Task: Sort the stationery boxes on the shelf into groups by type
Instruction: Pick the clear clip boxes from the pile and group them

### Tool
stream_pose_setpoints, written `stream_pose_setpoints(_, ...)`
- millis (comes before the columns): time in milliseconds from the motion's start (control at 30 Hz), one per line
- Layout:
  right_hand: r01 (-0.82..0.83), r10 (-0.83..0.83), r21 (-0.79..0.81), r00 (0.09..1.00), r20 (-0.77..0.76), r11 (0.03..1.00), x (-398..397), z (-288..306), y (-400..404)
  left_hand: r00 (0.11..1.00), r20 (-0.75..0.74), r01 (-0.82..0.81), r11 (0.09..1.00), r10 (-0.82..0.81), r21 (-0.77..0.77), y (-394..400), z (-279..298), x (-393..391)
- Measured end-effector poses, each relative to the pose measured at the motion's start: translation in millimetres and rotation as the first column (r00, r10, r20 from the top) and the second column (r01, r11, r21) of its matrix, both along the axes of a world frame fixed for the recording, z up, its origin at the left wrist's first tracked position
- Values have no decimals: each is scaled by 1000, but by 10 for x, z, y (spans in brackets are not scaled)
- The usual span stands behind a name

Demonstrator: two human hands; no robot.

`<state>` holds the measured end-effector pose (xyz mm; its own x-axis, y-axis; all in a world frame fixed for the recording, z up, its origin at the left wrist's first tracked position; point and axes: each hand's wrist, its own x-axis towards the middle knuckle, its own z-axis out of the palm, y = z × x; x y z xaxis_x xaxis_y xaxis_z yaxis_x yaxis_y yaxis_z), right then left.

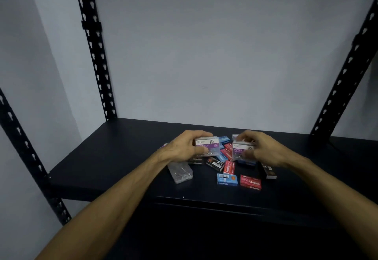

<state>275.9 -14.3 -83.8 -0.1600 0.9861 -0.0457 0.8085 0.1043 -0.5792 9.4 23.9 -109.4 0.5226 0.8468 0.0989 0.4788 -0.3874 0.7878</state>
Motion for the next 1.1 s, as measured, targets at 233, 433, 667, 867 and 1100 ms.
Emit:
stream_pose_setpoints(233,-37,51,113,991,-121,993,-372,77,335,990,-25,-134,990,135,54,284,177,-696)
stream_pose_setpoints(433,-122,141,130,979,-147,984,-988,-42,730,951,-115,-280,957,287,70,552,-3,-1418)
stream_pose_setpoints(667,-186,205,153,971,-122,971,-1738,-206,1157,878,-185,-432,897,442,93,630,-271,-2018)
stream_pose_setpoints(867,-260,268,108,961,-72,960,-2156,-299,1338,866,-164,-468,881,473,70,712,-404,-2197)
stream_pose_setpoints(1100,-287,292,95,955,-47,953,-2367,-426,1468,847,-73,-524,850,527,64,721,-541,-2228)
